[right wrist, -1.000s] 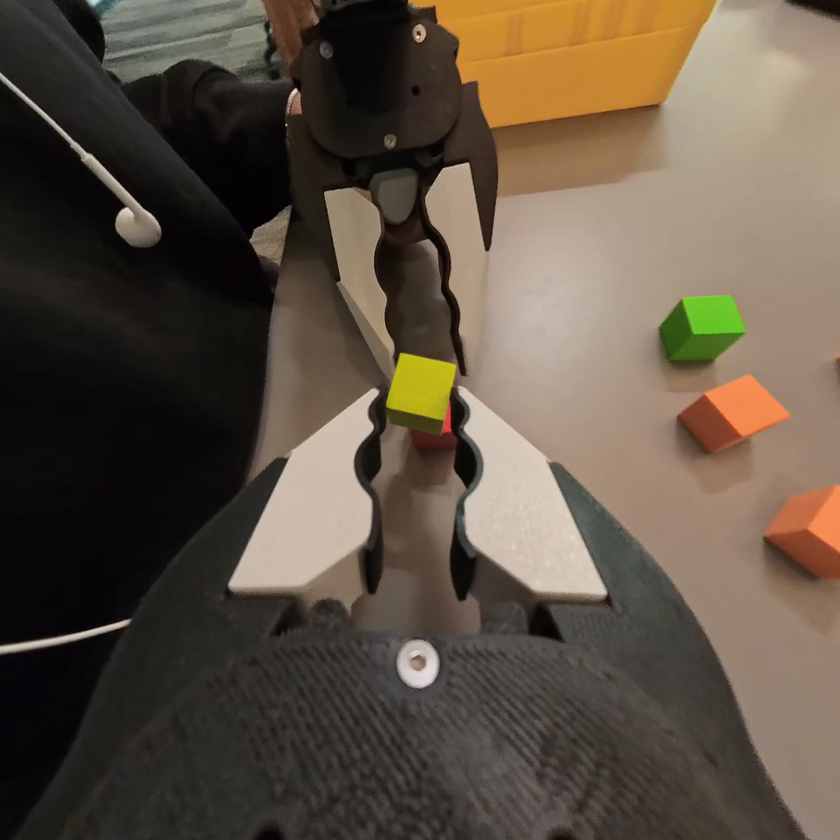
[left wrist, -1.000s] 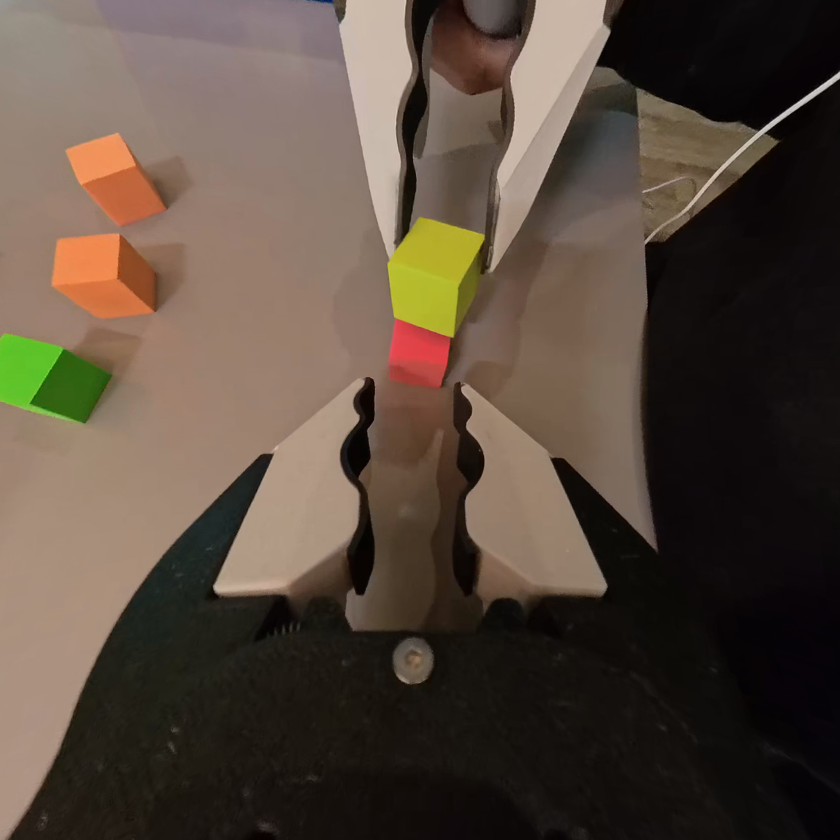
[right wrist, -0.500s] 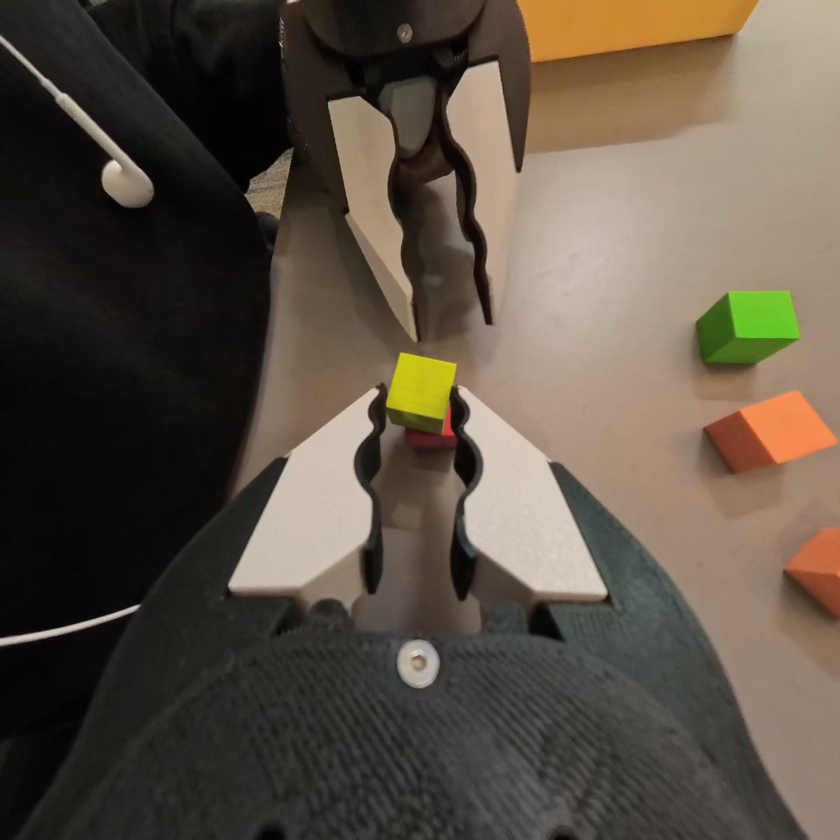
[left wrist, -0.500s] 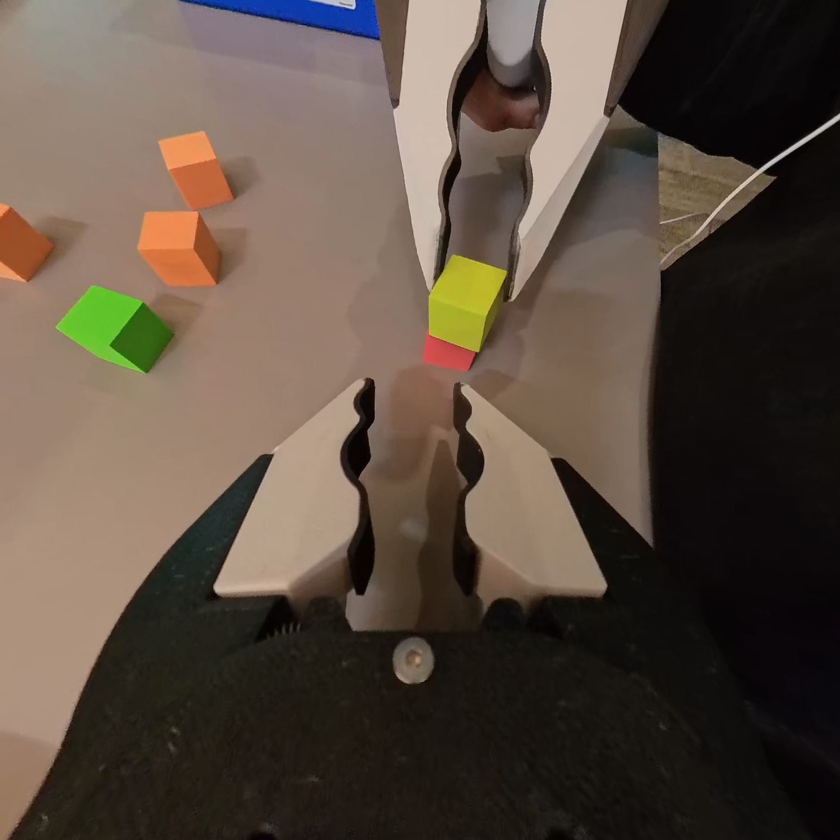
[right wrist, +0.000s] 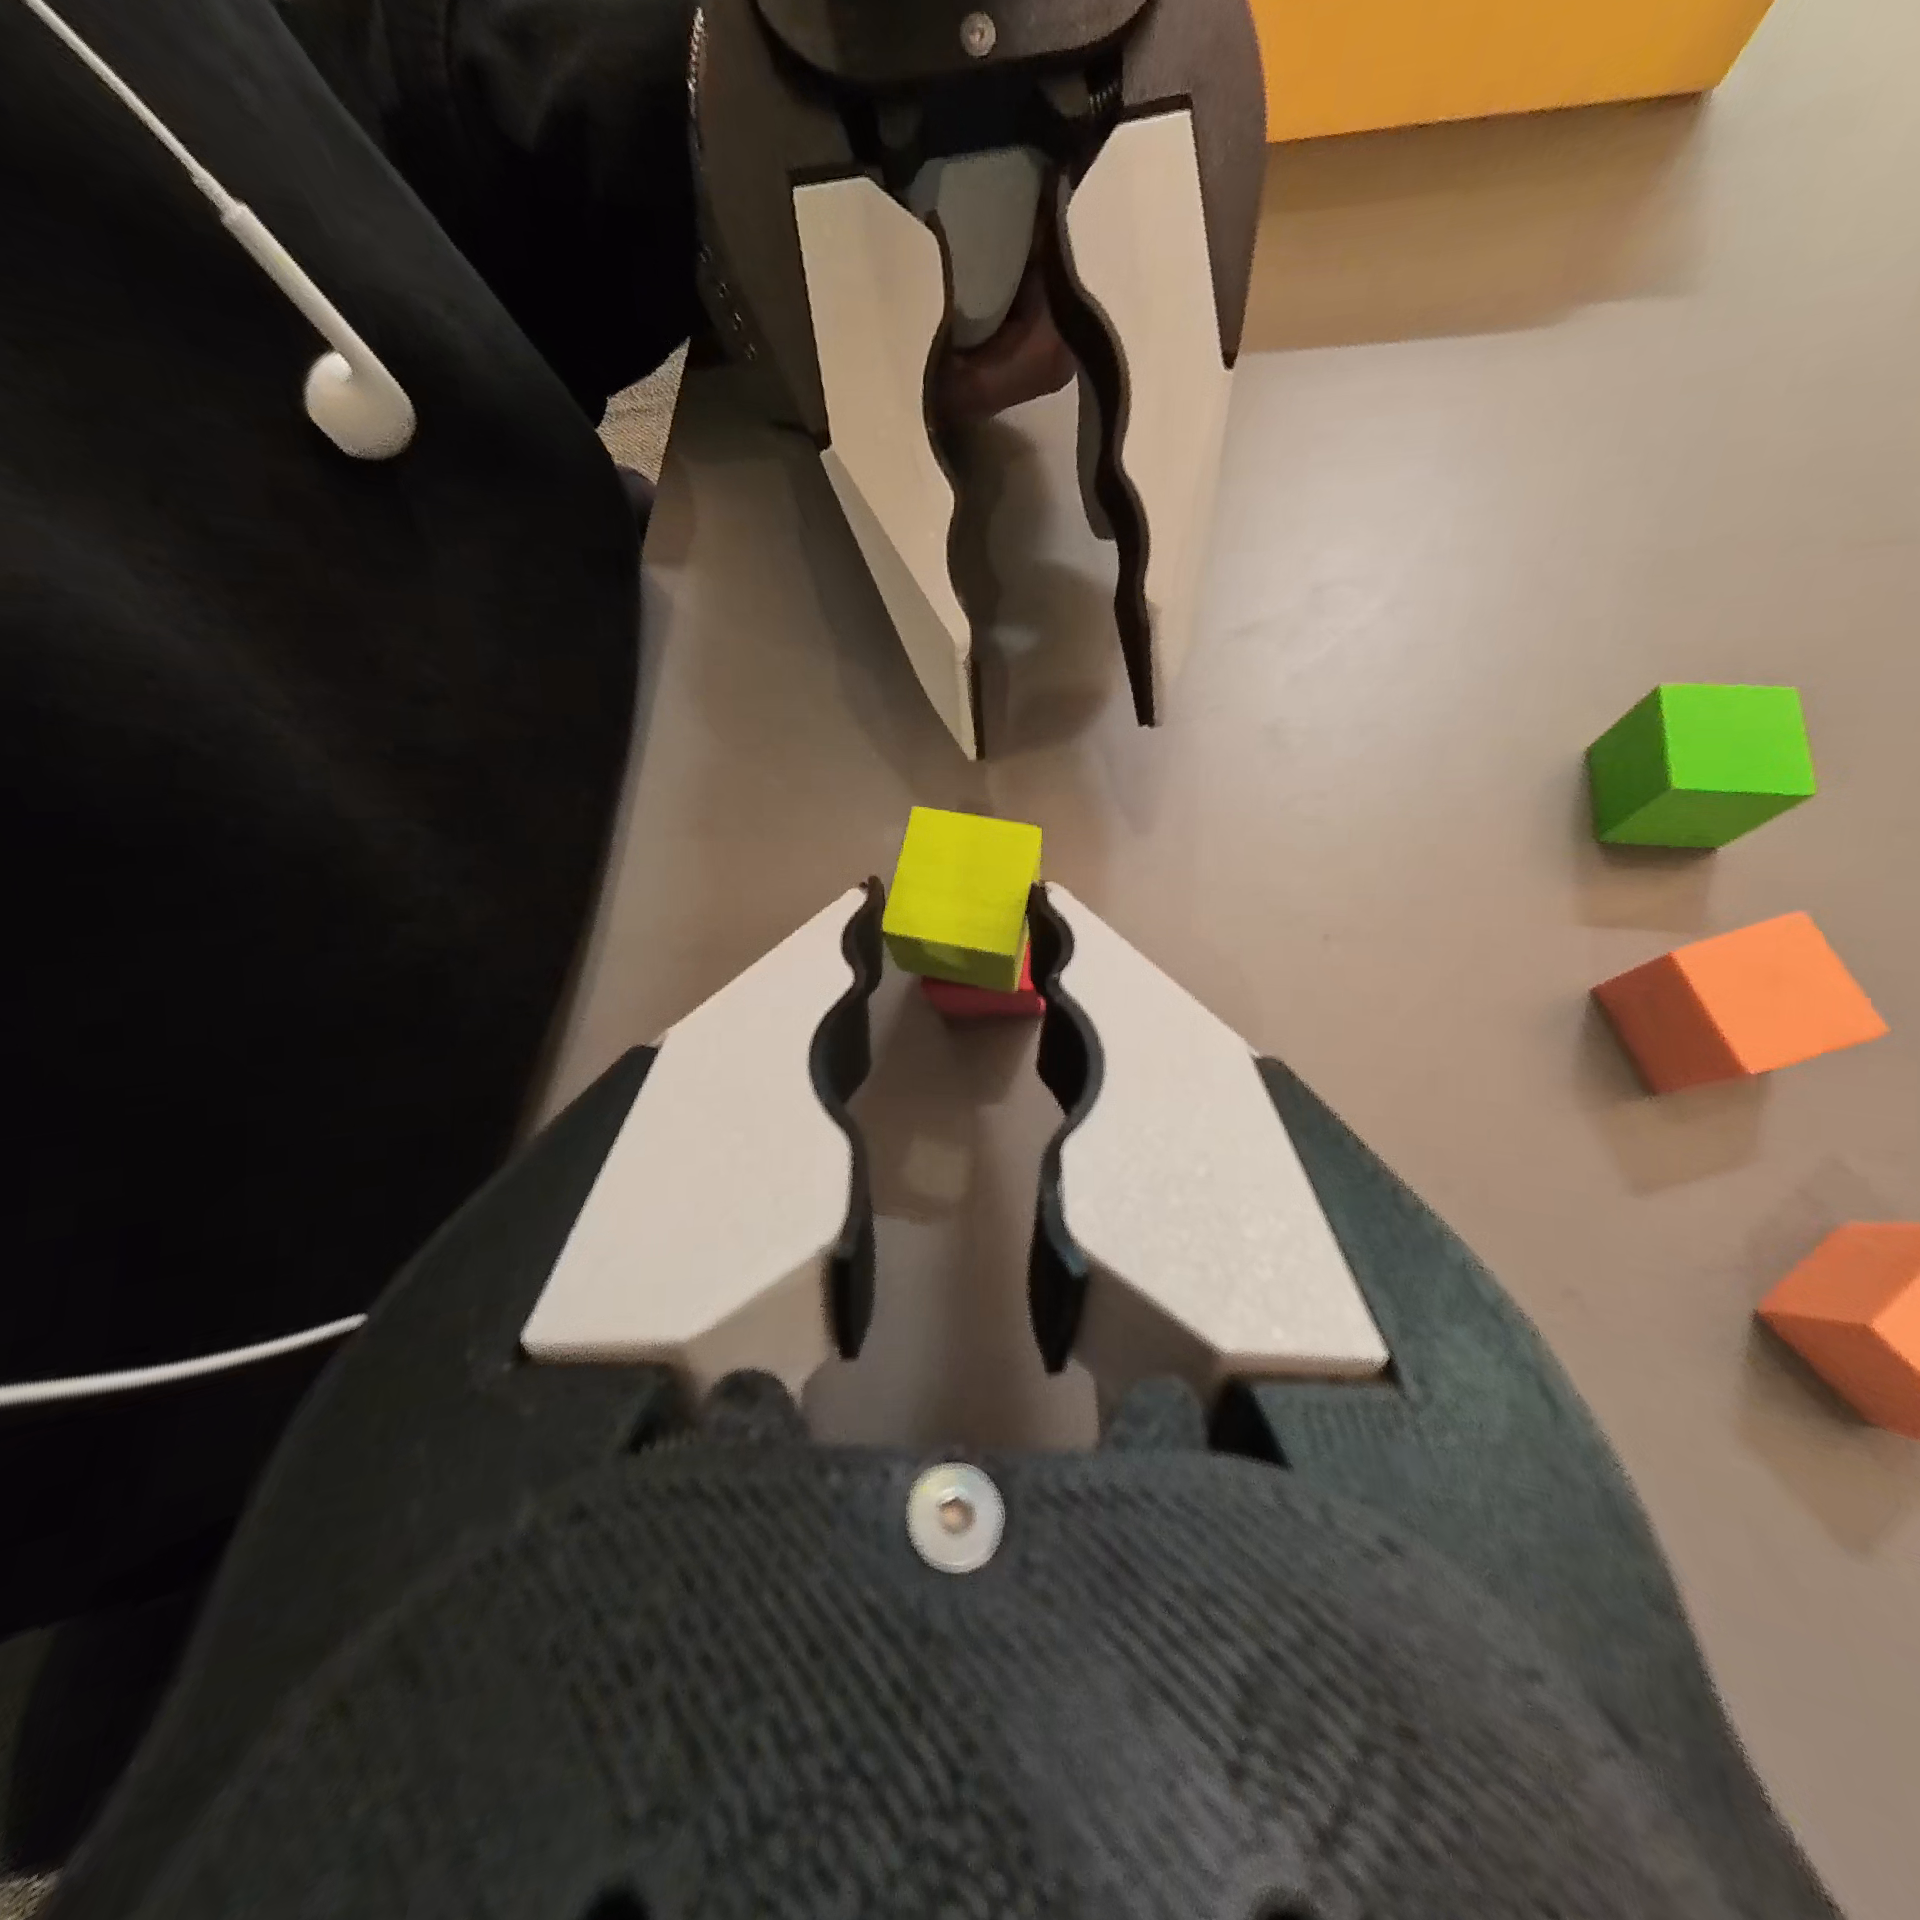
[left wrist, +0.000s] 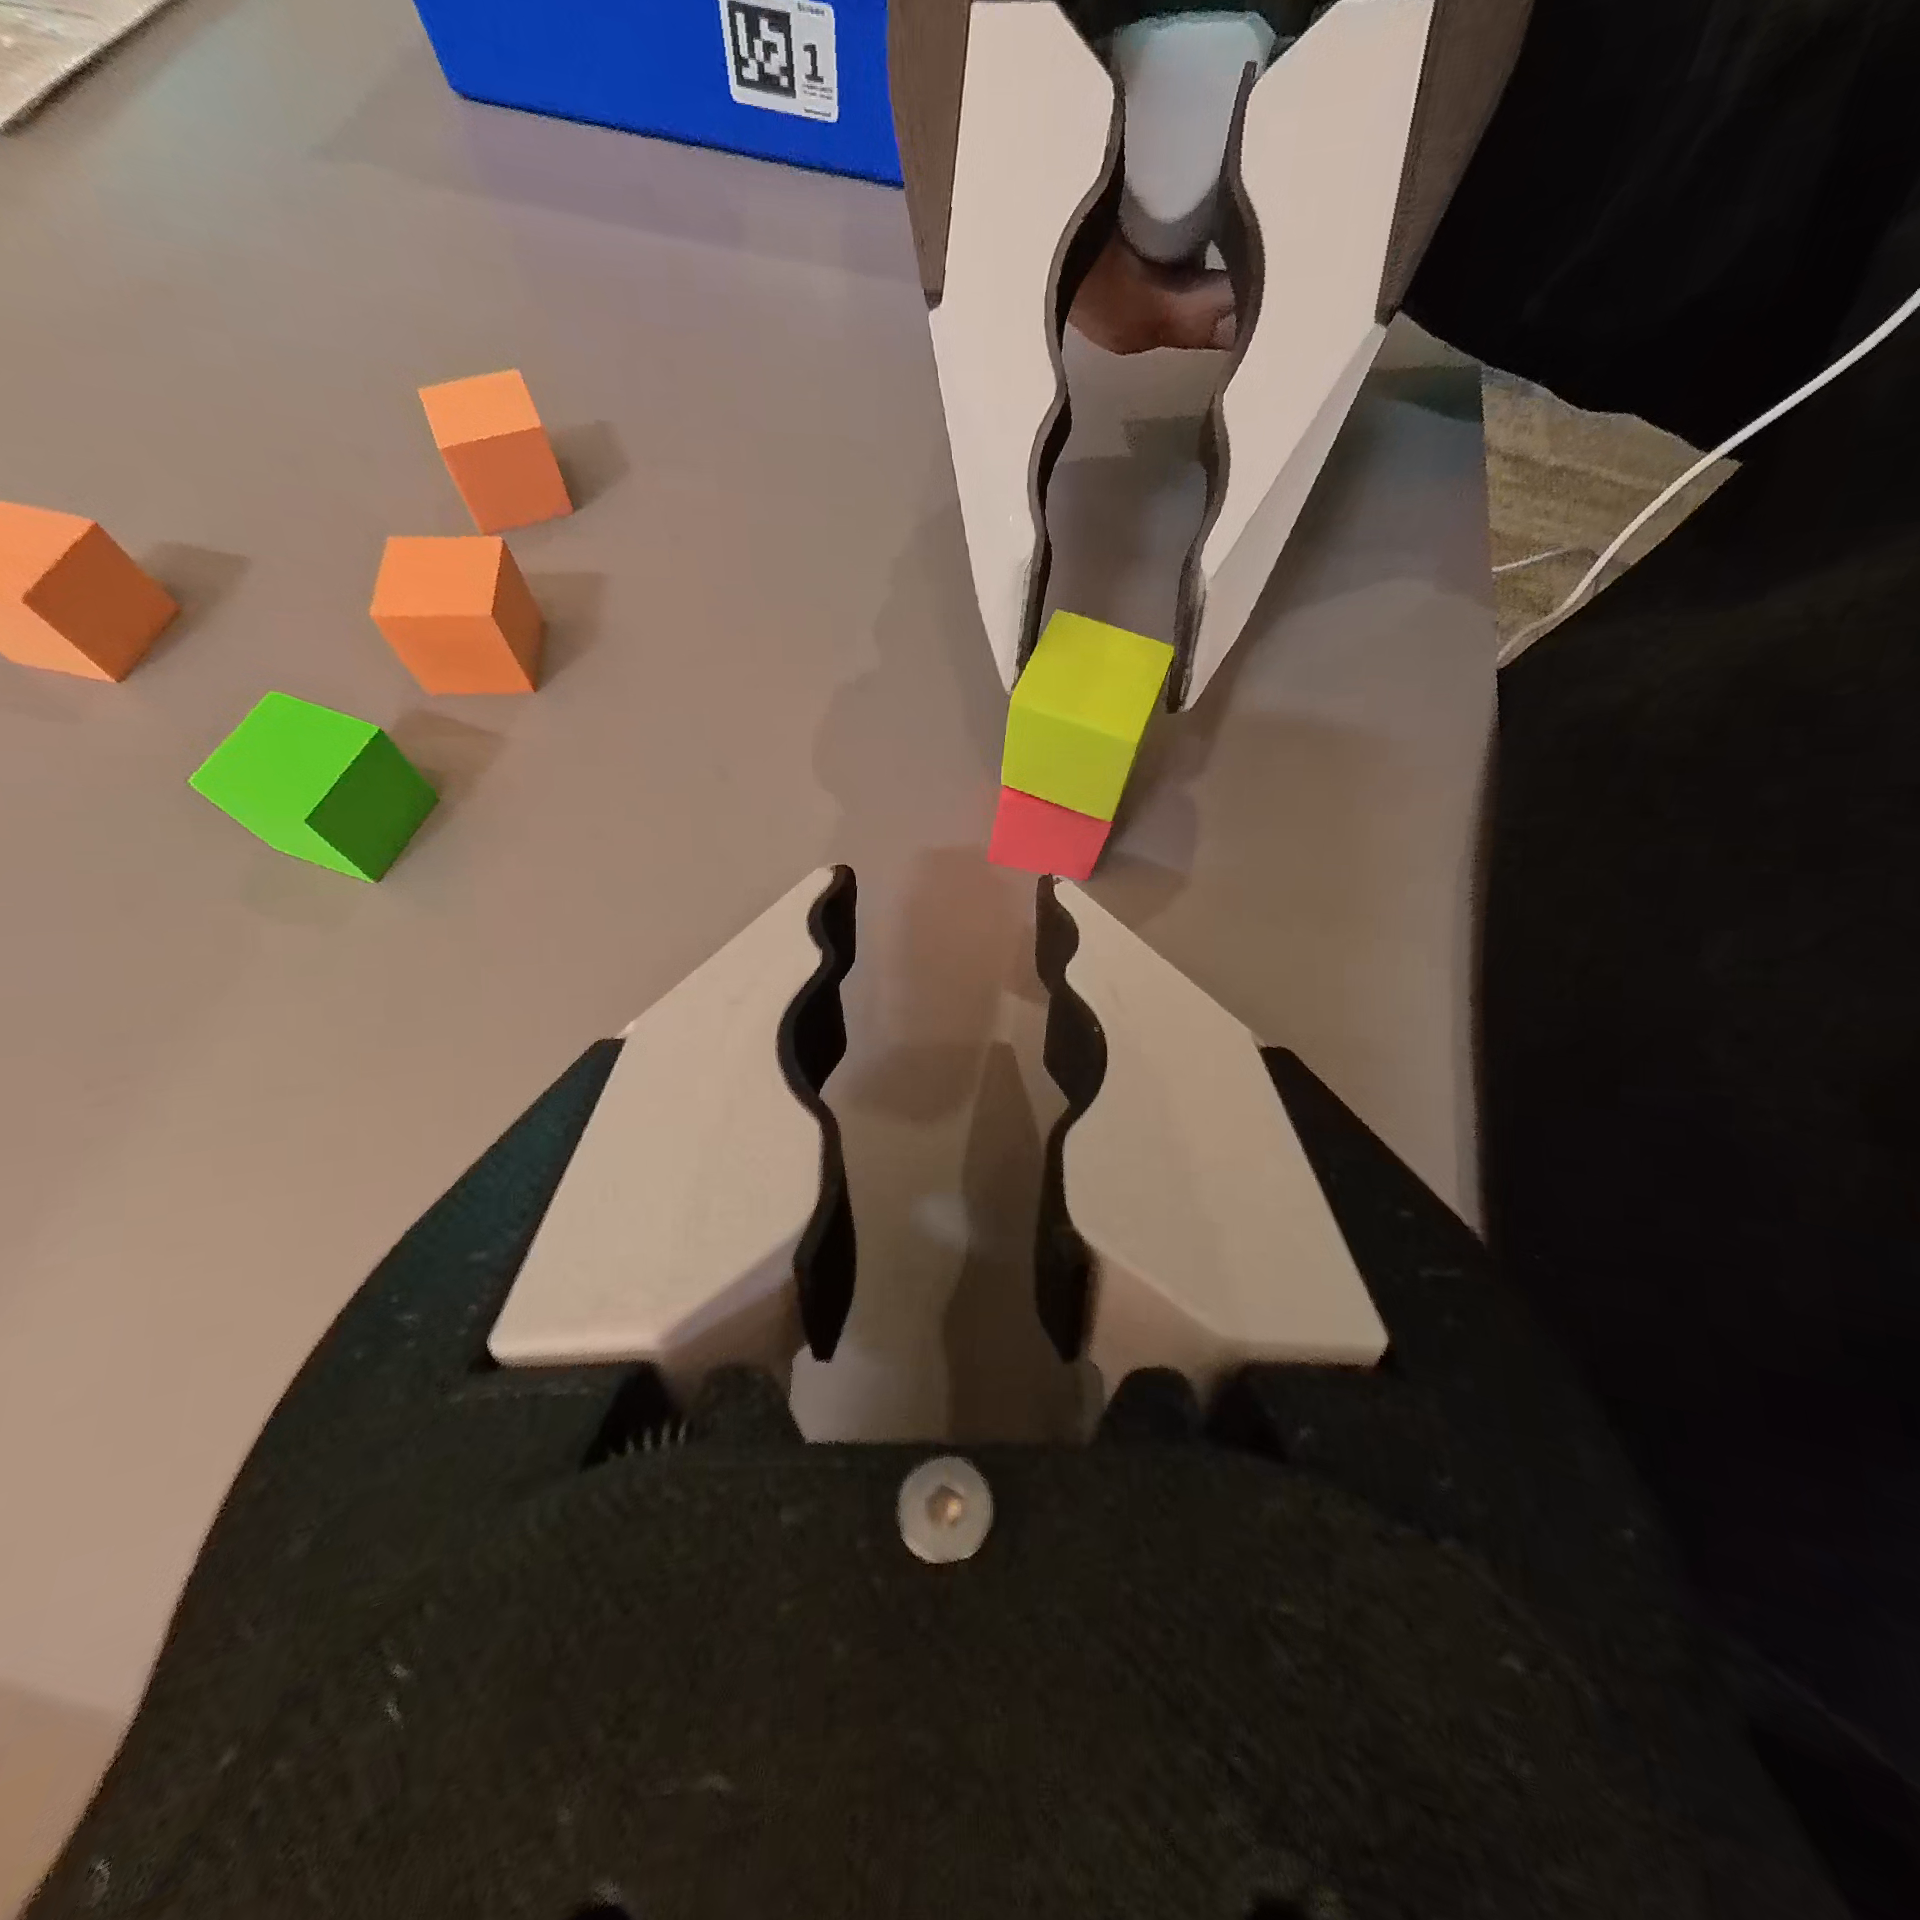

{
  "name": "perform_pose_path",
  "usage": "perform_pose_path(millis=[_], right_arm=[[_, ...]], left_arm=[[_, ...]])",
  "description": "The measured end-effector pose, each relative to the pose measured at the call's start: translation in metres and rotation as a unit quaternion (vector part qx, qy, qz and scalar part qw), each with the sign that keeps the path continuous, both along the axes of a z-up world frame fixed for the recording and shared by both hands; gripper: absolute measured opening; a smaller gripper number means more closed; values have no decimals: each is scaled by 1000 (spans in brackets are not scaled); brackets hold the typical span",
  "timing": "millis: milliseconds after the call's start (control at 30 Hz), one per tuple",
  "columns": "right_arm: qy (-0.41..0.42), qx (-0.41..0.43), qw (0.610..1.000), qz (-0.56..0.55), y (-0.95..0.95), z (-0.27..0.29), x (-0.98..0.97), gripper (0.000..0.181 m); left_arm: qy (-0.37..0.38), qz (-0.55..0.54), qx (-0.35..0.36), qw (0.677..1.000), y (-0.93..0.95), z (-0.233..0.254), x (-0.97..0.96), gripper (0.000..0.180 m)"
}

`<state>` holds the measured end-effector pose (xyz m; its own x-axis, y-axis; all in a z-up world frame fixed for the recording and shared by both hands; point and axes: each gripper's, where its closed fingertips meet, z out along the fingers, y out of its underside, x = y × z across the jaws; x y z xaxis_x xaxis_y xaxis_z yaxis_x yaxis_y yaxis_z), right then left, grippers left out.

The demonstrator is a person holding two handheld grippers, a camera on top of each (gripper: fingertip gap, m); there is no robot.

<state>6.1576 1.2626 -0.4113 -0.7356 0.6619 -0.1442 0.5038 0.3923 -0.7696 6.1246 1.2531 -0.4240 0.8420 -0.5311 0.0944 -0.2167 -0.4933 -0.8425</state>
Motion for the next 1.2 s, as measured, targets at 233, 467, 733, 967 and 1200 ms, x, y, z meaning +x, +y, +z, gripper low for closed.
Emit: perform_pose_path(millis=[233,467,733,967,1200], right_arm=[[1,-10,1000,14,0,4,2,26],[-1,2,1000,28,-2,-3,2,27],[9,5,1000,-10,4,-5,3,35],[28,-60,996,-57,5,2,7,33],[40,-54,996,-56,5,2,5,24]], left_arm=[[-4,-5,1,1000,0,1,5,31],[-9,-10,2,1000,0,2,9,31],[-11,-6,3,1000,1,2,8,31],[-15,-9,4,1000,4,2,10,31],[-14,-10,4,1000,3,3,12,31]])
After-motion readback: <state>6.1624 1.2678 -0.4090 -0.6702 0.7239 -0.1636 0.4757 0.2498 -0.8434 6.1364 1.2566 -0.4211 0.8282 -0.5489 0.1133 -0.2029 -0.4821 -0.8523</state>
